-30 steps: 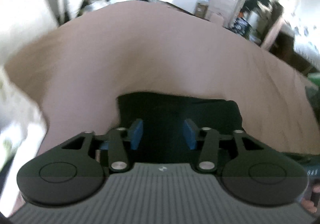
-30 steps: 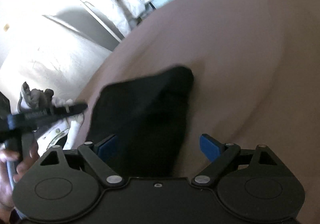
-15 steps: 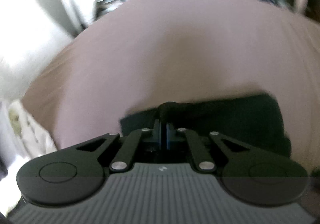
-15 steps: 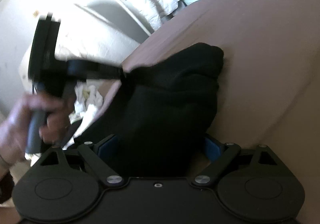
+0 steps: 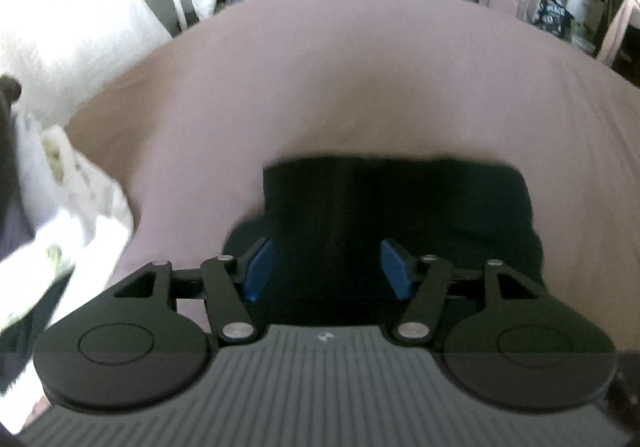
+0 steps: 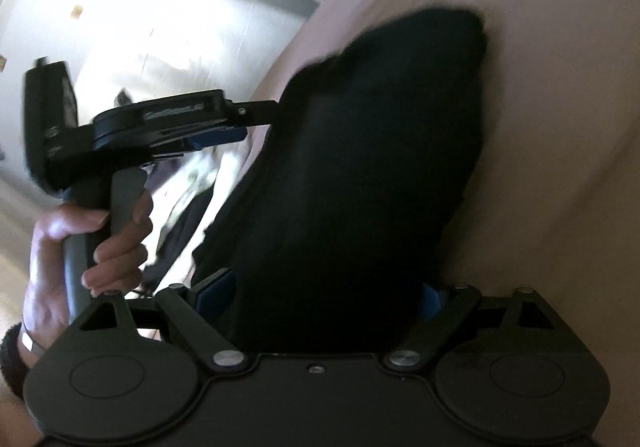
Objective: Fold clothes
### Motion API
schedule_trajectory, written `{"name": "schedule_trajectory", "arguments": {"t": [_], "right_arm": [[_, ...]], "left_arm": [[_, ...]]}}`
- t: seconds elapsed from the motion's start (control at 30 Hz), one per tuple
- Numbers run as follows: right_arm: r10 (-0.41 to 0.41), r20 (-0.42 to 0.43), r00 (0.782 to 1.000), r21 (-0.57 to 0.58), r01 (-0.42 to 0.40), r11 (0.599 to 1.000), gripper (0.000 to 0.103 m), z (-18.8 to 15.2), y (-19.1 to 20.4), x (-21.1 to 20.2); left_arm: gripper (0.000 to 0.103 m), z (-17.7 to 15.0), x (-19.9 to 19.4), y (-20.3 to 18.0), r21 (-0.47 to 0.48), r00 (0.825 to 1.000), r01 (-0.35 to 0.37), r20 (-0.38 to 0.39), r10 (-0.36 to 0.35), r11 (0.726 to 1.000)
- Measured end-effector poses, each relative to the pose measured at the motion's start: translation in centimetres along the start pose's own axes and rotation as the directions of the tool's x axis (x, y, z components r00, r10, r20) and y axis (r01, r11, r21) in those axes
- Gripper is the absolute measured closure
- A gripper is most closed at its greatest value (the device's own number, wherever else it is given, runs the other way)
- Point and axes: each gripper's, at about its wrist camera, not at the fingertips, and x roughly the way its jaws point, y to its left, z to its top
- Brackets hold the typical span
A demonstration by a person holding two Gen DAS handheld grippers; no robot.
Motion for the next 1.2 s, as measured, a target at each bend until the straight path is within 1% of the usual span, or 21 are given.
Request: {"name": "schedule_trajectory", "arguments": {"t": [0.1,0.17,0.2,0.23,0.27,0.3,0.33,0.4,0.43,0.63,0.67,0.73,0.77,0.8,0.87,0.93,1.03,1.1,1.13,1.17,1.2], "right_arm": [[0.047,-0.045,0.998,0.075,-0.043,0.996,0.01,-0.4,-0.1,-0.3],[0.063,-0.057,0.996,0.106,-0.057,0.993,0.011,-0.9,0.0,-0.4],[0.071,-0.063,0.995,0.121,-0.063,0.991,0.013,-1.2,0.1,-0.4],[0.057,-0.057,0.997,0.12,-0.049,0.992,0.026,-1.5,0.3,-0.4],[0.034,-0.049,0.998,0.138,-0.027,0.99,0.055,-1.7,0.0,-0.4],[0.01,-0.04,0.999,0.159,-0.003,0.987,0.066,-1.8,-0.3,-0.3],[0.025,-0.029,0.999,0.194,-0.019,0.981,0.071,-2.0,-0.8,-0.4],[0.064,-0.003,0.998,0.266,-0.061,0.962,0.075,-2.3,-1.9,-0.6],[0.073,0.004,0.997,0.272,-0.071,0.96,0.075,-2.5,-1.9,-1.0],[0.098,0.013,0.995,0.235,-0.098,0.967,0.077,-2.6,-0.1,-1.8],[0.102,0.016,0.995,0.233,-0.103,0.967,0.077,-2.5,0.0,-1.8],[0.1,0.014,0.995,0.226,-0.101,0.969,0.078,-2.8,0.1,-2.0],[0.098,0.014,0.995,0.229,-0.099,0.968,0.078,-2.9,0.1,-2.0],[0.105,0.019,0.994,0.239,-0.106,0.965,0.079,-2.9,-0.1,-2.3],[0.121,0.031,0.992,0.253,-0.125,0.959,0.08,-3.0,-0.1,-2.8],[0.136,0.039,0.99,0.249,-0.142,0.958,0.08,-3.1,0.4,-3.2],[0.146,0.027,0.989,0.236,-0.149,0.96,0.08,-3.1,1.8,-3.5],[0.105,-0.01,0.994,0.186,-0.101,0.977,0.08,-3.2,2.8,-3.4],[0.081,-0.028,0.996,0.158,-0.076,0.985,0.08,-3.3,3.3,-3.4],[0.057,-0.046,0.997,0.13,-0.051,0.99,0.08,-3.4,3.8,-3.4],[0.032,-0.063,0.997,0.101,-0.026,0.995,0.077,-3.4,4.3,-3.3]], "left_arm": [[0.041,-2.4,-1.1,-0.8,0.015,0.998,-0.018,-0.052,0.019,1.0],[0.041,-3.7,-2.2,-1.0,0.033,0.998,-0.027,-0.05,0.028,0.999],[0.041,-4.3,-2.6,-1.3,0.044,0.999,-0.031,-0.036,0.033,0.999],[0.041,-4.8,-3.1,-1.6,0.055,0.999,-0.039,-0.025,0.041,0.998],[0.041,-5.3,-3.5,-1.8,0.065,0.999,-0.049,-0.014,0.05,0.997],[0.041,-5.7,-3.8,-2.0,0.075,0.998,-0.056,-0.012,0.057,0.996],[0.041,-6.0,-4.1,-2.1,0.085,0.998,-0.061,-0.014,0.063,0.994],[0.041,-6.8,-5.7,-2.5,0.12,0.997,-0.074,0.0,0.075,0.99],[0.041,-7.2,-6.6,-2.7,0.14,0.997,-0.081,0.009,0.08,0.987],[0.04,-9.7,-12.1,-3.8,0.253,0.992,-0.124,0.069,0.11,0.96],[0.038,-10.0,-13.2,-3.9,0.261,0.99,-0.133,0.079,0.116,0.956],[0.023,-10.3,-15.2,-4.3,0.262,0.988,-0.147,0.091,0.127,0.954],[0.02,-10.5,-15.8,-4.4,0.255,0.989,-0.142,0.076,0.126,0.956],[0.018,-10.6,-16.2,-4.5,0.244,0.991,-0.133,0.052,0.124,0.961],[0.018,-11.1,-16.8,-4.3,0.193,0.994,-0.096,-0.032,0.104,0.976],[0.018,-11.8,-16.7,-3.4,0.098,0.993,-0.031,-0.108,0.042,0.995],[0.018,-13.9,-16.8,-1.5,-0.034,0.994,0.046,-0.094,-0.049,0.998],[0.018,-15.1,-15.4,0.0,-0.11,0.989,0.101,-0.093,-0.111,0.989],[0.018,-15.7,-14.6,0.9,-0.172,0.982,0.139,-0.101,-0.157,0.975],[0.018,-16.2,-13.8,1.8,-0.246,0.971,0.18,-0.111,-0.212,0.952],[0.018,-16.7,-13.0,2.7,-0.322,0.957,0.215,-0.12,-0.265,0.922]]}}
